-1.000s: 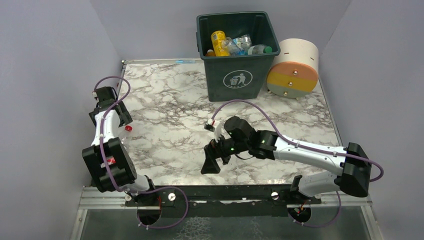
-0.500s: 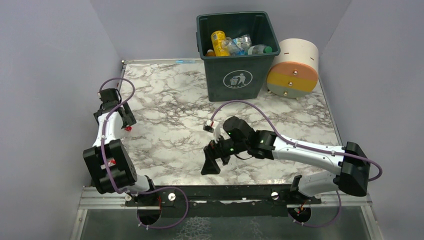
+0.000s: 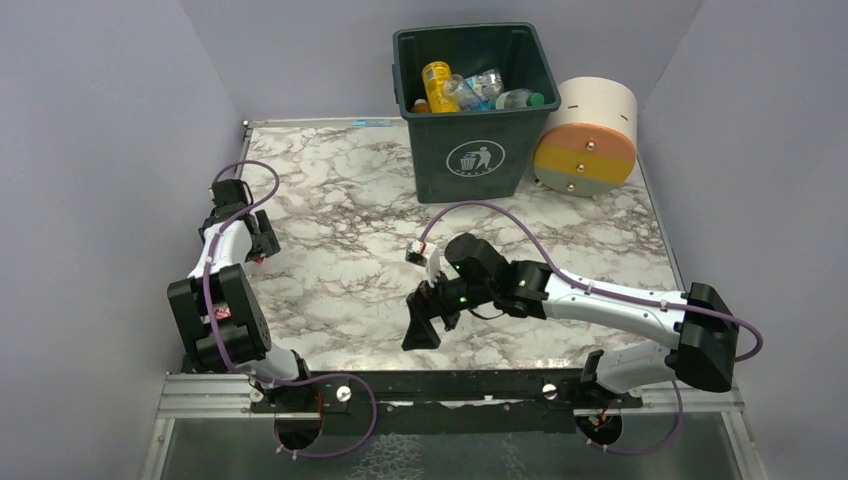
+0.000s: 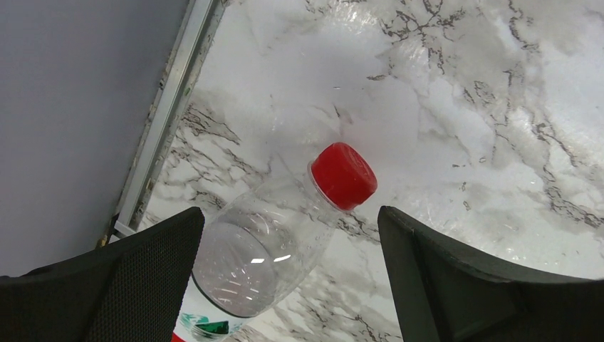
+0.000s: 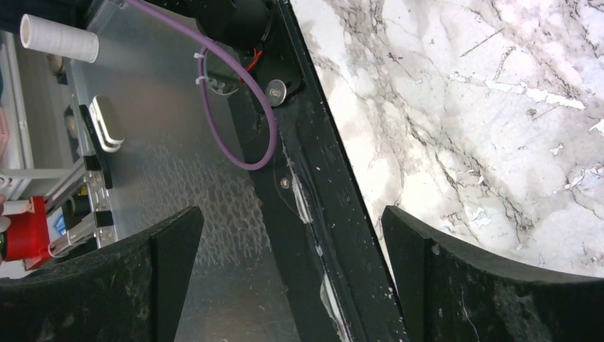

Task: Put the plastic bottles in the bin
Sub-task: Pick up the plastic bottle from the corner of the board.

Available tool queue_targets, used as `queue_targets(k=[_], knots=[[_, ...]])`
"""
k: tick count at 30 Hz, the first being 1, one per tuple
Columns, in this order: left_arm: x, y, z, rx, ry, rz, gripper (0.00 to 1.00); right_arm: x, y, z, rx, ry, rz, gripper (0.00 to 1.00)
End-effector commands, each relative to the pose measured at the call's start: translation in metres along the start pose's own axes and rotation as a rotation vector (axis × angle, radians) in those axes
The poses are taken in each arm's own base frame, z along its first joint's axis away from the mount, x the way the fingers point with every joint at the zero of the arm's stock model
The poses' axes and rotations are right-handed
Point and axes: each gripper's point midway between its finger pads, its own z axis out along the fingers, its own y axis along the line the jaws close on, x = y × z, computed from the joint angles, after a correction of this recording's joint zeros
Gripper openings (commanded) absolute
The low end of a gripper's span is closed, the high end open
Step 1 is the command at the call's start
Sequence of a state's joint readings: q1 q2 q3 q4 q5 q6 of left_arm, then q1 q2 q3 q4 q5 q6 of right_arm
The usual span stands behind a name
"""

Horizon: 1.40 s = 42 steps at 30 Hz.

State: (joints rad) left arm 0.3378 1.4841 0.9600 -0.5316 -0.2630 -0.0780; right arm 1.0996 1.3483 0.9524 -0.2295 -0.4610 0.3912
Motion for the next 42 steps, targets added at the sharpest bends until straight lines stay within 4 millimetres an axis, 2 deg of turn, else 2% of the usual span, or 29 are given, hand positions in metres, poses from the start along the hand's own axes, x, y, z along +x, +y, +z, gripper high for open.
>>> queue_targets(k=[1,10,18,26,30,35,42], knots=[[0.005,0.001,0.012,-0.035,0.016,0.009,0.99,0.005,0.000,0.002,-0.013,0.016,-0.012,0.99],[0.009,-0.001,0.025,-0.048,0.056,0.009,0.97,0.004,0.000,0.005,-0.011,0.020,-0.006,0.99],[0.011,-0.003,0.031,-0.051,0.076,-0.005,0.85,0.004,-0.002,0.008,-0.010,0.028,-0.004,1.00],[0.010,-0.004,0.033,-0.053,0.084,-0.018,0.79,0.006,-0.004,0.010,-0.004,0.035,-0.002,0.99],[0.004,-0.005,0.033,-0.049,0.073,-0.021,0.71,0.005,-0.005,0.011,-0.005,0.037,0.000,0.99],[-0.005,-0.008,0.031,-0.031,0.064,-0.034,0.53,0.004,-0.005,0.012,-0.002,0.038,0.002,0.99],[-0.012,-0.010,0.030,-0.024,0.051,-0.042,0.46,0.006,-0.006,0.012,0.000,0.039,0.006,1.00]])
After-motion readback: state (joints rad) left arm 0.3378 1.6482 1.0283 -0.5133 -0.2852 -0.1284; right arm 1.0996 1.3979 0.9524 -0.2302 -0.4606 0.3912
